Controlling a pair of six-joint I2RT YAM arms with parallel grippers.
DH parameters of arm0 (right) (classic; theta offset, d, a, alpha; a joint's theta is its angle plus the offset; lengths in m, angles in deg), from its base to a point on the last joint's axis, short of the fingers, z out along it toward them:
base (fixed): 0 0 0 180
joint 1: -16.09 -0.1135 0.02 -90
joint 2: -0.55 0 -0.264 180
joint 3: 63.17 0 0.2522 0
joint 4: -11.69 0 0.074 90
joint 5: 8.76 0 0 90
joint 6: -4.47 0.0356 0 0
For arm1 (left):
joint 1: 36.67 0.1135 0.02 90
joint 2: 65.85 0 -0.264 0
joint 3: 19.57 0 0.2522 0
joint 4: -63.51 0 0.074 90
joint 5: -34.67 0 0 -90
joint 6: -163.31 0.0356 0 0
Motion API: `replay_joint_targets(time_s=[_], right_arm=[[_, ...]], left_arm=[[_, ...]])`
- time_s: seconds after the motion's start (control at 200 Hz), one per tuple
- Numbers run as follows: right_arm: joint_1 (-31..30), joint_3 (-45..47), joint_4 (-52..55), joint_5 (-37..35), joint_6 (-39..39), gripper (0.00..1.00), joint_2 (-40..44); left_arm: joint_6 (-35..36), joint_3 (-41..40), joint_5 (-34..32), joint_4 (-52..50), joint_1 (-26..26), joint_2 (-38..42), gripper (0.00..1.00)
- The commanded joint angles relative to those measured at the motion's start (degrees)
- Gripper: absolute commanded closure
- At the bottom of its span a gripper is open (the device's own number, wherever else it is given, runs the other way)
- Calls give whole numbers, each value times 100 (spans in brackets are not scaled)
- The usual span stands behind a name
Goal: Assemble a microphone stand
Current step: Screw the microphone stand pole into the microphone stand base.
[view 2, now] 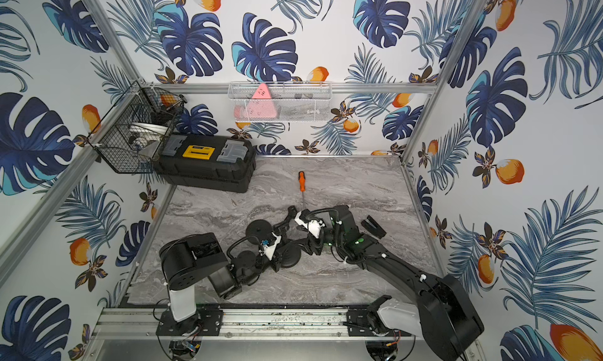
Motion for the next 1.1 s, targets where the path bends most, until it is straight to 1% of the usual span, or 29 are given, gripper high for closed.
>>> replay_joint_targets(time_s=[0.0, 0.205, 0.38, 0.545, 0.736, 0.766, 0.921, 0.991, 1.096], right_arm=[[33, -258, 418, 948, -817, 36, -336], [201, -755, 424, 1469, -1072, 36, -1003], [228, -1196, 616, 1879, -1265, 39, -1455], [228, -1407, 860, 2117, -1469, 44, -1664], [228, -1475, 1130, 2142, -1681, 51, -1716], [228, -1479, 1181, 2138, -1724, 53, -1712], [228, -1446, 1296, 2125, -1899, 70, -1711], [228, -1427, 1367, 2144, -1970, 73, -1717], [228, -1369, 1395, 2156, -2047, 82, -1711]], left_arm=[[49, 46, 42, -196, 18, -86, 78], [56, 88, 94, -193, 18, -143, 78], [65, 121, 155, -193, 18, -156, 78], [60, 196, 241, -188, 18, -237, 78], [49, 256, 271, -188, 18, -316, 78], [49, 254, 271, -193, 18, -318, 78], [44, 256, 263, -193, 18, -343, 78], [49, 253, 245, -193, 18, -354, 78], [62, 241, 210, -193, 16, -362, 77]])
